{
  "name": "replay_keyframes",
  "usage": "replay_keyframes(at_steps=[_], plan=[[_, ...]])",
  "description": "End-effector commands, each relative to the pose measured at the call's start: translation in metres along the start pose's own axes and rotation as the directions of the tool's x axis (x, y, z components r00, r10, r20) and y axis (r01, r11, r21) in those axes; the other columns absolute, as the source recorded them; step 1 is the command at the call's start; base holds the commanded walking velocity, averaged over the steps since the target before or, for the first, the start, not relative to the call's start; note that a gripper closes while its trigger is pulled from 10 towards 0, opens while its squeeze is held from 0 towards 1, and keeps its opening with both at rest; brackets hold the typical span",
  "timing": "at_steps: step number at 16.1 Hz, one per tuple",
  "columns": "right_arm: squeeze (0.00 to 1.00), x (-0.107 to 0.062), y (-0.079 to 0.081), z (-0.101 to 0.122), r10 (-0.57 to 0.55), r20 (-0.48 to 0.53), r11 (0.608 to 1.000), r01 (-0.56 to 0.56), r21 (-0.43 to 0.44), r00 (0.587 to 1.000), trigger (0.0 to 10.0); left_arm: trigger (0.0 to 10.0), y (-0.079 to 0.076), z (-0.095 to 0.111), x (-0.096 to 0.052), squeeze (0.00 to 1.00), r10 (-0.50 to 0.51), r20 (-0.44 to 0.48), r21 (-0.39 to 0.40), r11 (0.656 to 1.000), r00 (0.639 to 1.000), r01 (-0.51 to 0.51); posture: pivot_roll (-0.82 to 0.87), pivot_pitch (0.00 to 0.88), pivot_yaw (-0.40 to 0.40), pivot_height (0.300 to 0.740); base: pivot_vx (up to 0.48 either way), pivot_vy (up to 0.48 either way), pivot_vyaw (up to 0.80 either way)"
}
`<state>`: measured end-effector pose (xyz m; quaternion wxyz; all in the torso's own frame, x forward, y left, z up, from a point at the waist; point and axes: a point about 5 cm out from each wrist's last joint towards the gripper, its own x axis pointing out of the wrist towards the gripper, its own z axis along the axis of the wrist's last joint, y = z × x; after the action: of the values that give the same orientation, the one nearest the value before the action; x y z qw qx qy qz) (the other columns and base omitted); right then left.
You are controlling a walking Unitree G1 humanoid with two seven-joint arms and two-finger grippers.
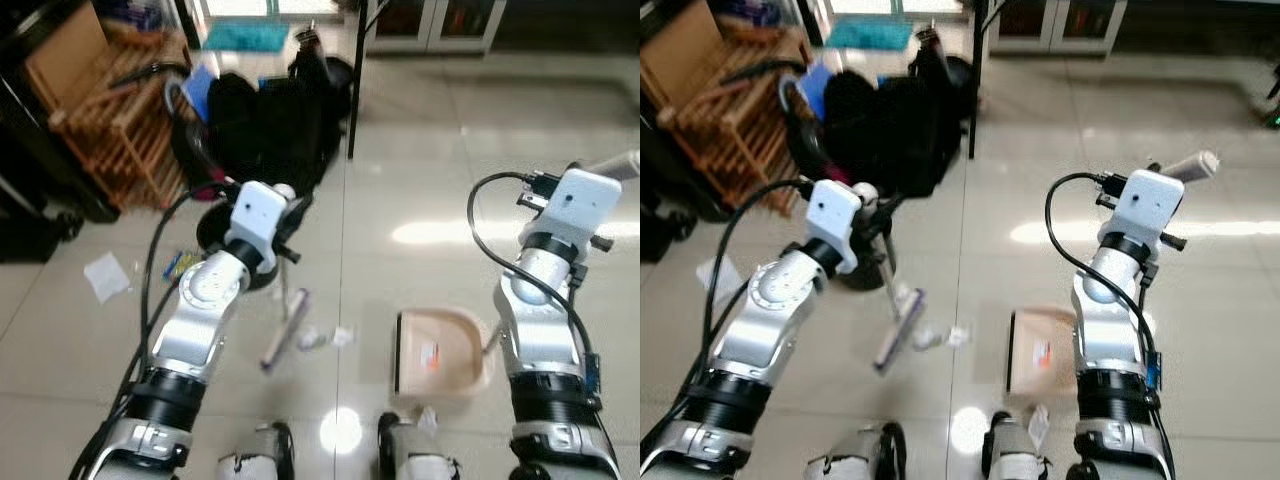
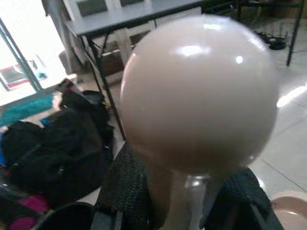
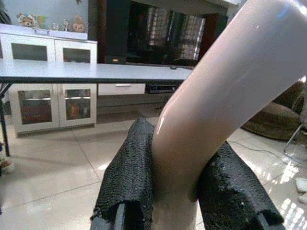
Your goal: Sweep floor
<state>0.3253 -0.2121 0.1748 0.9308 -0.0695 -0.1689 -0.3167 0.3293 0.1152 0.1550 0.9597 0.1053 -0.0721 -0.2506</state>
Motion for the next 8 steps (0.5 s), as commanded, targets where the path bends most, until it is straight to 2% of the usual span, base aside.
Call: replay_keyframes(at_steps=[1,3,5,8], plan=[[0.0,0.001,0.001,0.001,-0.018,0.028,0.998,0.016,0.061,0.999,10.0,10.0,-0.002,0.008,0.002,0.0,-0.025,0.057,0.029,0.999,0.998,0.023,0.01,0.406,0.078,0.74,0.0,0.0,0.0],[0.0,-0.001,0.001,-0.001,-0.003,0.028,0.994,0.0,0.108,1.0,10.0,10.0,0.001,0.012,0.002,0.0,-0.011,0.084,0.053,0.999,0.996,0.006,0.01,0.432,0.081,0.74,0.0,0.0,0.0],[0.0,-0.003,0.002,-0.009,-0.026,0.016,0.987,0.023,0.159,1.0,10.0,10.0,0.012,0.026,0.0,0.0,0.018,0.162,0.097,0.995,0.987,-0.034,0.05,0.46,0.098,0.74,0.0,0.0,0.0],[0.0,-0.003,0.013,-0.009,-0.007,0.046,0.988,0.0,0.155,0.999,10.0,10.0,0.023,0.039,-0.007,0.0,0.026,0.228,0.122,0.991,0.973,-0.056,0.07,0.466,0.112,0.74,0.0,0.0,0.0]])
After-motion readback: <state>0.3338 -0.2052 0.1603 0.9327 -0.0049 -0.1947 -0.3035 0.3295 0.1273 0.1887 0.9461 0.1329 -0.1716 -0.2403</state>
